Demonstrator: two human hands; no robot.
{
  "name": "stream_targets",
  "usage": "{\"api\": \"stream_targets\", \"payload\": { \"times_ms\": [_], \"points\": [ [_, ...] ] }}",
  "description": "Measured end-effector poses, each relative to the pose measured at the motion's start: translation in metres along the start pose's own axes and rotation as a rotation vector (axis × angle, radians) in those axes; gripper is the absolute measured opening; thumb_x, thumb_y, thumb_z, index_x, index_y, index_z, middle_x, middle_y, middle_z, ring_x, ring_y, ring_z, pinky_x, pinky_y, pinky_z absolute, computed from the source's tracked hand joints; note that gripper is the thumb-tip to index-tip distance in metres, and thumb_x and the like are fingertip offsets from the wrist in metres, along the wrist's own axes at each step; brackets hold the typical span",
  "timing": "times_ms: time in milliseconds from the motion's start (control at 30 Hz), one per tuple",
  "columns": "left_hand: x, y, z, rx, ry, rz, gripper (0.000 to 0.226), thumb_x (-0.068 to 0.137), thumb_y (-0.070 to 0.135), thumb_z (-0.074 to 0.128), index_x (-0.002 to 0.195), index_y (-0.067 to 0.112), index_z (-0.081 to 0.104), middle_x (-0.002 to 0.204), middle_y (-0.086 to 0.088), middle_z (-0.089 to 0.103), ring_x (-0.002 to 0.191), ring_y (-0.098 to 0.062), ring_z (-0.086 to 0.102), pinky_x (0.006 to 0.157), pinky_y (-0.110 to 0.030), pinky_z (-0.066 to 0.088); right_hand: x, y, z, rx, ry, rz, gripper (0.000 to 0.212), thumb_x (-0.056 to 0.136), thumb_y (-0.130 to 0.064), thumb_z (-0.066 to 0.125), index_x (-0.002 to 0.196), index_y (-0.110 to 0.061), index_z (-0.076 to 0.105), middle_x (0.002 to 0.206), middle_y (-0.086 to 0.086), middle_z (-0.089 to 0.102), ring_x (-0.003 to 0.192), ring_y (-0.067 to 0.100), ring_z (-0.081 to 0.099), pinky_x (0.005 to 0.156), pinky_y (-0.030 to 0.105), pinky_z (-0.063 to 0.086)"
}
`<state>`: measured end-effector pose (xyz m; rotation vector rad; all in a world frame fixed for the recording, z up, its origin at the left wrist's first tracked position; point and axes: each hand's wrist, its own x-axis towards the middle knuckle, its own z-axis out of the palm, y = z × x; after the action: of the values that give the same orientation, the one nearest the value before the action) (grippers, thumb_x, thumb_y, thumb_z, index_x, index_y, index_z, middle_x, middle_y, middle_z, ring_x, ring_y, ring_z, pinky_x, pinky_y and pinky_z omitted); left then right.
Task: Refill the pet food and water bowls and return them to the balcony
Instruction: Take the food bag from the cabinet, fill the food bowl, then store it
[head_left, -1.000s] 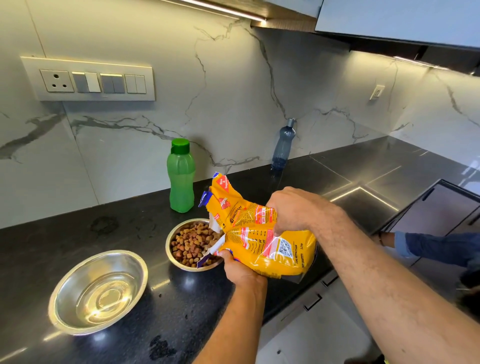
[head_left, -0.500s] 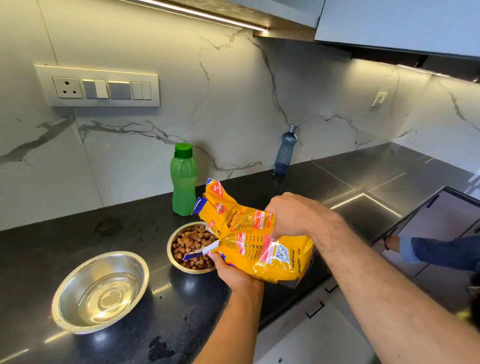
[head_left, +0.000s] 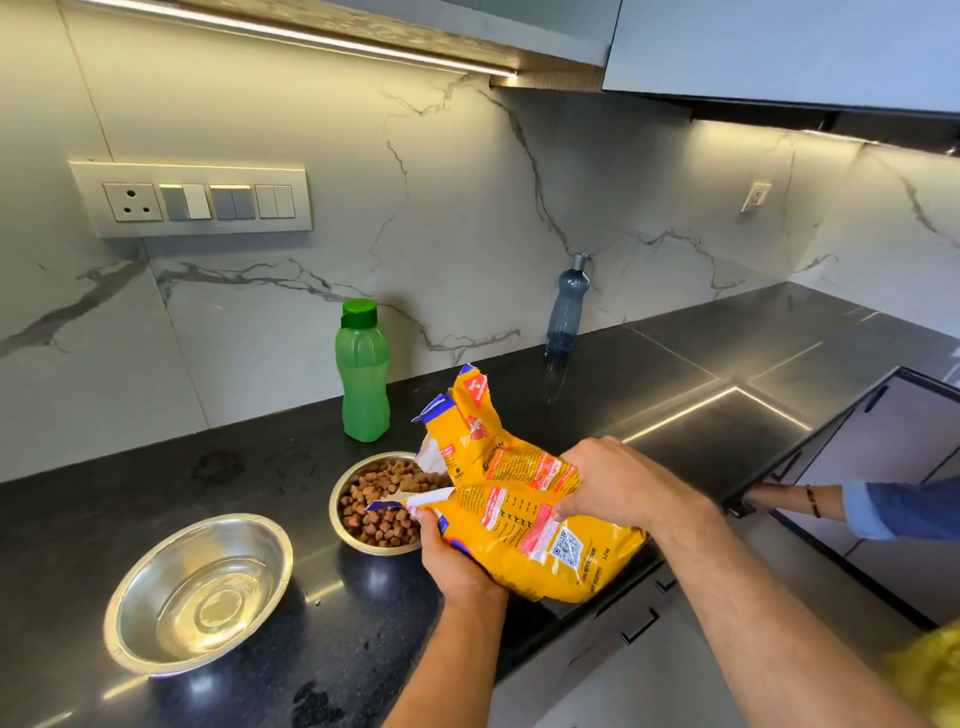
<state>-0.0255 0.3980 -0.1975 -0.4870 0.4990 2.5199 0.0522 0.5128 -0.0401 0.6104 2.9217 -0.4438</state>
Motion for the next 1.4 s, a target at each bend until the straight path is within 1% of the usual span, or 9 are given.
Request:
{"api": "stream_targets", "payload": {
  "times_ms": [167, 300, 533, 733, 867, 933, 1000, 1200, 1400],
  "points": [
    [-0.001, 0.003, -0.003, 0.023, 0.029, 0.014, 0.053, 0.094, 0.061, 0.049, 0.122, 0.019, 0.067, 0.112, -0.014, 0.075, 0.101, -0.035, 0.069, 0.091, -0.050, 0.052, 0.000, 0.009, 0.010, 0.104, -0.019, -0.012, 0.020, 0.080, -0.037, 0.088, 0.082, -0.022, 0.075, 0.078, -0.010, 0.076, 0.067, 0.003, 0.070, 0.065, 0.030, 0.056],
    [-0.006, 0.004, -0.002, 0.028, 0.023, 0.062, 0.049, 0.096, 0.060, 0.048, 0.118, 0.021, 0.068, 0.104, -0.010, 0.078, 0.087, -0.029, 0.074, 0.080, -0.044, 0.054, 0.001, 0.012, 0.010, 0.121, -0.018, -0.031, 0.020, 0.080, -0.037, 0.088, 0.084, -0.022, 0.075, 0.084, -0.007, 0.078, 0.075, 0.006, 0.074, 0.077, 0.039, 0.063],
    [-0.014, 0.009, 0.002, 0.066, -0.010, 0.104, 0.045, 0.096, 0.059, 0.048, 0.115, 0.023, 0.068, 0.102, -0.008, 0.078, 0.082, -0.027, 0.077, 0.077, -0.043, 0.053, 0.000, 0.022, 0.014, 0.193, -0.021, -0.071, 0.020, 0.080, -0.040, 0.087, 0.088, -0.026, 0.076, 0.086, -0.011, 0.079, 0.074, 0.002, 0.075, 0.075, 0.034, 0.064],
    [-0.020, 0.011, 0.003, 0.170, -0.009, 0.140, 0.045, 0.095, 0.057, 0.053, 0.122, 0.023, 0.065, 0.107, -0.010, 0.077, 0.089, -0.029, 0.076, 0.086, -0.048, 0.054, -0.005, 0.040, 0.027, 0.314, -0.035, -0.059, 0.019, 0.077, -0.043, 0.089, 0.079, -0.032, 0.072, 0.080, -0.017, 0.077, 0.069, -0.003, 0.073, 0.064, 0.024, 0.058],
    [-0.024, 0.011, -0.001, 0.221, 0.006, 0.183, 0.043, 0.094, 0.055, 0.055, 0.122, 0.022, 0.065, 0.110, -0.013, 0.076, 0.094, -0.031, 0.075, 0.088, -0.050, 0.054, -0.011, 0.054, 0.045, 0.389, -0.038, -0.061, 0.020, 0.072, -0.045, 0.090, 0.080, -0.034, 0.075, 0.077, -0.025, 0.075, 0.069, -0.007, 0.071, 0.064, 0.022, 0.056],
    [-0.028, 0.011, -0.003, 0.230, 0.020, 0.237, 0.038, 0.097, 0.050, 0.055, 0.121, 0.022, 0.064, 0.106, -0.012, 0.077, 0.090, -0.029, 0.076, 0.080, -0.045, 0.058, -0.015, 0.059, 0.053, 0.423, -0.048, -0.077, 0.019, 0.070, -0.046, 0.091, 0.077, -0.044, 0.074, 0.076, -0.030, 0.073, 0.069, -0.009, 0.070, 0.060, 0.017, 0.052],
    [-0.032, 0.012, -0.008, 0.245, 0.035, 0.260, 0.035, 0.097, 0.048, 0.055, 0.119, 0.023, 0.064, 0.102, -0.010, 0.078, 0.085, -0.026, 0.077, 0.070, -0.041, 0.060, -0.016, 0.062, 0.060, 0.466, -0.059, -0.094, 0.019, 0.070, -0.046, 0.091, 0.075, -0.046, 0.073, 0.079, -0.030, 0.074, 0.071, -0.009, 0.071, 0.061, 0.015, 0.052],
    [-0.044, 0.014, -0.020, 0.323, 0.088, 0.313, 0.047, 0.094, 0.054, 0.056, 0.124, 0.021, 0.067, 0.111, -0.014, 0.075, 0.097, -0.032, 0.074, 0.090, -0.050, 0.055, -0.015, 0.061, 0.073, 0.544, -0.111, -0.120, 0.020, 0.073, -0.041, 0.090, 0.085, -0.036, 0.076, 0.085, -0.024, 0.077, 0.077, -0.005, 0.073, 0.072, 0.023, 0.059],
    [-0.048, 0.031, -0.016, 0.369, 0.086, 0.344, 0.054, 0.091, 0.053, 0.058, 0.130, 0.018, 0.065, 0.119, -0.017, 0.072, 0.110, -0.039, 0.068, 0.100, -0.055, 0.051, -0.009, 0.045, 0.077, 0.602, -0.091, -0.135, 0.022, 0.067, -0.039, 0.087, 0.077, -0.052, 0.072, 0.079, -0.023, 0.076, 0.072, -0.003, 0.073, 0.066, 0.022, 0.054]
  ]
}}
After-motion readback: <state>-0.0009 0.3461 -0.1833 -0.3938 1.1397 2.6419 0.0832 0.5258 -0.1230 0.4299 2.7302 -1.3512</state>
